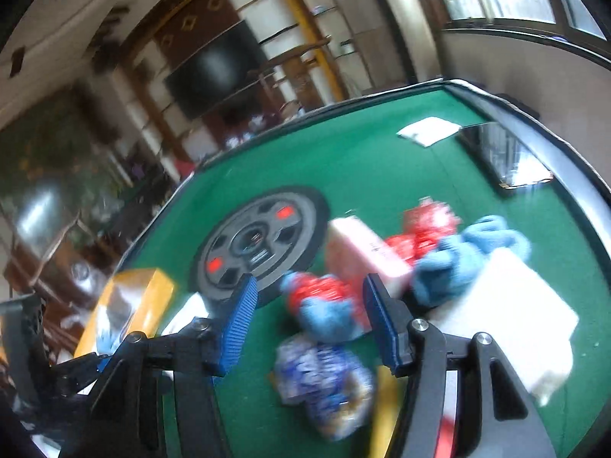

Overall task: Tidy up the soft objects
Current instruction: 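Move both open tools back over the remaining items on the table, then grasp blue Vinda tissue pack with left tool while right tool grasps plastic bag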

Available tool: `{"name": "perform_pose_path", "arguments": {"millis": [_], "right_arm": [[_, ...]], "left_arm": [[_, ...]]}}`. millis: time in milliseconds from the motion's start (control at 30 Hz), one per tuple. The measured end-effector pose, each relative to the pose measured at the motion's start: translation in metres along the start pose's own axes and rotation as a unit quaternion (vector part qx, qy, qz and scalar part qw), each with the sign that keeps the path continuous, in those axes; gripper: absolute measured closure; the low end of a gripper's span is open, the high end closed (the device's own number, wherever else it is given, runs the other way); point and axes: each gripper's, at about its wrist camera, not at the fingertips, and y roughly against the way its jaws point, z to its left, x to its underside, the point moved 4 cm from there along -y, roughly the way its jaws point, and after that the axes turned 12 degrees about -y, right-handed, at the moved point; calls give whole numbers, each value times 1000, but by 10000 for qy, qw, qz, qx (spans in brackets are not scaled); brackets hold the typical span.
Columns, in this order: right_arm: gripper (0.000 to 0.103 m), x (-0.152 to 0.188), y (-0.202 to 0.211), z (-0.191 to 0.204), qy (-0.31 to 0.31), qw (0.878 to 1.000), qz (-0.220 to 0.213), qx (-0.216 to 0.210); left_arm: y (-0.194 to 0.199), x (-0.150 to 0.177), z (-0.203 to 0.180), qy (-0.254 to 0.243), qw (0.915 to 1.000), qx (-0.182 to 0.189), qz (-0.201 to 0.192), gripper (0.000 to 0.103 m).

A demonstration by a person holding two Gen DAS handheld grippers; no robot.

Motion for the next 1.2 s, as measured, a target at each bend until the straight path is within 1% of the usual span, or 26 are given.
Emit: {"name": "perform_pose_path", "arguments": {"millis": [67, 133, 200, 267, 367, 433, 600, 833, 867, 900, 967, 1033, 1200], "right_arm": [[50, -4, 2, -9, -146, 9999, -47, 42], [50, -6, 5, -15, -347, 9994, 15, -54], [50, -7, 7, -16, -438, 9989, 18, -167], [50, -7, 11, -16, -407, 9989, -46, -228], [49, -6, 14, -14, -363, 9988, -110, -297], [49, -5, 15, -13, -380, 9987, -132, -326], [48, -4, 14, -18, -448, 9983, -165, -328], [45, -2, 10, -19, -445, 9985, -144, -279], [45, -2, 9, -19, -437, 9986, -130, -276], [44, -2, 7, -19, -432, 9987, -111, -265], [44, -1, 6, -19, -423, 9988, -93, -242], [44, -1, 5, -18, -408, 9989, -89, -215], [44, 0, -2, -21, -437, 9989, 38, -174]], "left_arm": [[-3, -6, -6, -204, 9997, -100, -82, 30], [-8, -12, -8, -273, 9995, -110, -134, 30], [-17, -18, -9, -304, 9994, -154, -99, 30], [-30, -20, -11, -400, 9988, -287, 40, 30], [-38, -21, -20, -454, 9985, -270, 156, 30], [-42, -20, -28, -505, 9983, -227, 180, 30], [-48, -17, -37, -638, 9971, -357, 193, 30], [-46, -15, -36, -473, 9984, -301, 95, 30], [-47, -14, -36, -455, 9984, -311, 111, 33], [-49, -15, -35, -447, 9984, -317, 121, 43], [-49, -13, -37, -513, 9981, -346, 79, 52], [-46, -13, -38, -519, 9983, -277, 49, 52], [-22, -15, -35, -299, 9992, 20, -257, 52]]}}
